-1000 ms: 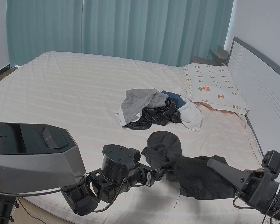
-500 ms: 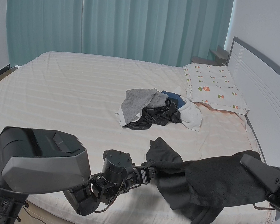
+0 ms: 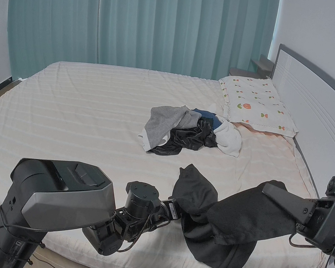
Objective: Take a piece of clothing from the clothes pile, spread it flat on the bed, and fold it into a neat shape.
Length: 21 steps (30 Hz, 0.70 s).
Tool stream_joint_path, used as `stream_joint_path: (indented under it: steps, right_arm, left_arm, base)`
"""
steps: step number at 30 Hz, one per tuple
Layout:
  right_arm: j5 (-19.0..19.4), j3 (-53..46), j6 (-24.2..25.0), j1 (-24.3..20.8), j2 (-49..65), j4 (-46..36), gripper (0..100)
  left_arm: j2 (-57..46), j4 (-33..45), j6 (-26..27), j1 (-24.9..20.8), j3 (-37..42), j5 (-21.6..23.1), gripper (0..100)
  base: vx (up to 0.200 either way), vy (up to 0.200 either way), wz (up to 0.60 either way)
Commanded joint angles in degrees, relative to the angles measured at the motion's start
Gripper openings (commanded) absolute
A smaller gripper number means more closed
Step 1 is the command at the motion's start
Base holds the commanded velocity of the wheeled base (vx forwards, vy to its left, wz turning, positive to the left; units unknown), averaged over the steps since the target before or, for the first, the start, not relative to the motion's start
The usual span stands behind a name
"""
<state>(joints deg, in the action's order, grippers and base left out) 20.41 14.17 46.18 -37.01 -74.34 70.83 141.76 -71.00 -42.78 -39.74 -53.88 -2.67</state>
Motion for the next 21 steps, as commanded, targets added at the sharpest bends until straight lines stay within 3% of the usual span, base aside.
stream_joint_path:
  steps: [1, 8, 13, 18, 21]
  right_arm:
    - [0.0, 0.2, 0.1, 0.9, -4.6, 0.2, 0]
    - [0.0, 0.4, 0.1, 2.6, -5.6, 0.2, 0]
    - [0.0, 1.9, 0.8, 4.8, -6.3, 0.1, 0]
    - [-0.5, 3.9, 1.5, 8.7, -8.3, 0.1, 0]
    - [-1.0, 6.8, 1.7, 11.1, -10.4, -0.1, 0]
  left_arm:
    - [-1.9, 0.0, -4.3, 0.6, 0.4, 0.7, 0]
    - [-15.8, 0.1, -8.5, 1.5, 8.5, 5.8, 0]
    - [-27.0, 2.2, -8.1, 2.7, 12.7, 8.6, 0]
    - [-38.2, 20.6, -8.1, 5.6, 12.5, 8.2, 0]
    - [-43.6, 24.5, -8.2, 7.8, 13.5, 8.5, 0]
  base:
    - [0.000, 0.000, 0.00]
    - [0.000, 0.000, 0.00]
    - [0.000, 0.000, 0.00]
    - [0.000, 0.000, 0.00]
    - [0.000, 0.000, 0.00]
